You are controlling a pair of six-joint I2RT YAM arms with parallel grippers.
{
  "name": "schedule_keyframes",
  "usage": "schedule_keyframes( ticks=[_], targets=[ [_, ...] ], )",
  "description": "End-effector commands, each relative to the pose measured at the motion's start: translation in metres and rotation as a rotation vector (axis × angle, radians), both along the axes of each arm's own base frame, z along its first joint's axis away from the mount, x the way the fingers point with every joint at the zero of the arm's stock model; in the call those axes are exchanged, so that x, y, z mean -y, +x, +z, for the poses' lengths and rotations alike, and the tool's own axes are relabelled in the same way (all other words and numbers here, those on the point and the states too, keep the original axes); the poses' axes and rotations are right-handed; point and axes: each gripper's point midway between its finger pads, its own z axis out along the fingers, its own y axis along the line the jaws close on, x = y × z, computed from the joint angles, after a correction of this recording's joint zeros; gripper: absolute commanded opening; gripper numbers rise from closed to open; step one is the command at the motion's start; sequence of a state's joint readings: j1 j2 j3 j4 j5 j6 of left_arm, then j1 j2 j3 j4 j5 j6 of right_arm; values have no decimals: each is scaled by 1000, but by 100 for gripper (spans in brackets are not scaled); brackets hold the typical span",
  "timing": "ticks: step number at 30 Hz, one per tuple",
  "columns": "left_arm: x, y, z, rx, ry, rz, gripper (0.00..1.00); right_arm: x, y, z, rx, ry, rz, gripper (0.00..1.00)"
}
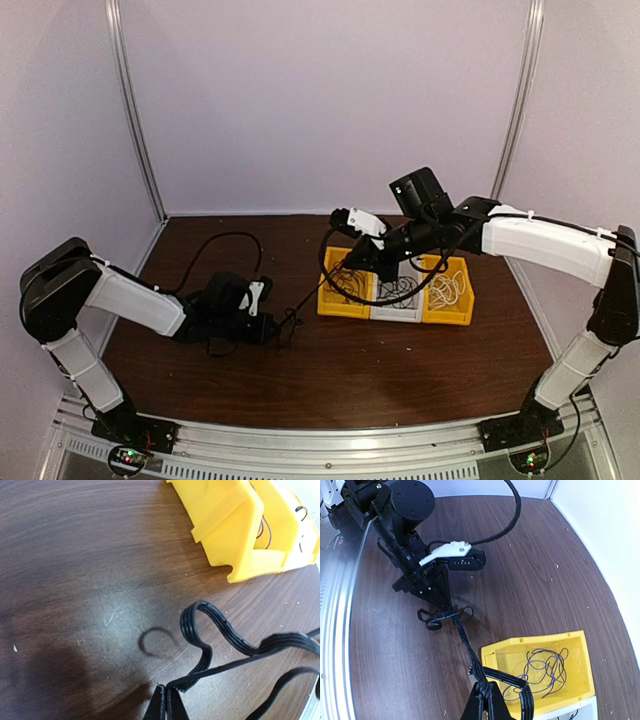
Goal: Untangle the cables
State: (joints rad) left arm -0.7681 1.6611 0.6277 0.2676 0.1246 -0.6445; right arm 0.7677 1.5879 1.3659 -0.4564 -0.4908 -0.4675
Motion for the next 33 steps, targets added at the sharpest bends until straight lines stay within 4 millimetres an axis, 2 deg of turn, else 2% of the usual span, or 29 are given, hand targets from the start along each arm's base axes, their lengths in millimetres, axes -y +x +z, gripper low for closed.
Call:
schedule_keyframes(
  ticks=[1,6,9,11,15,18,21,24,28,32,33],
  targets=[
    [-47,-20,-53,-119,219,63,0,24,17,76,103,137,-37,0],
    [-53,-22,-61,-128,250,71,0,37,25,115,144,194,-63,0],
    [-55,-23,-59,-124,252,69,6,36,23,124,149,204,-55,0],
    [-56,-25,-56,-117,244,70,15,34,20,121,122,210,-41,0],
    [-72,-25,-53,-85,266,125,30,26,9,105,46,237,4,0],
    [-76,-27,-44,-63,244,143,35,16,-1,88,6,224,42,0],
    [-78,-26,-25,-12,218,164,36,4,-10,83,-7,212,81,0],
    [-77,-23,0,52,171,170,36,-7,-17,90,-5,213,122,0],
    [-73,-17,45,159,87,174,39,-18,-27,106,13,215,191,0],
    [-73,-3,97,278,52,206,51,-27,-32,132,34,238,231,0],
    [-76,0,104,289,80,210,55,-28,-32,134,31,235,236,0]
  ],
)
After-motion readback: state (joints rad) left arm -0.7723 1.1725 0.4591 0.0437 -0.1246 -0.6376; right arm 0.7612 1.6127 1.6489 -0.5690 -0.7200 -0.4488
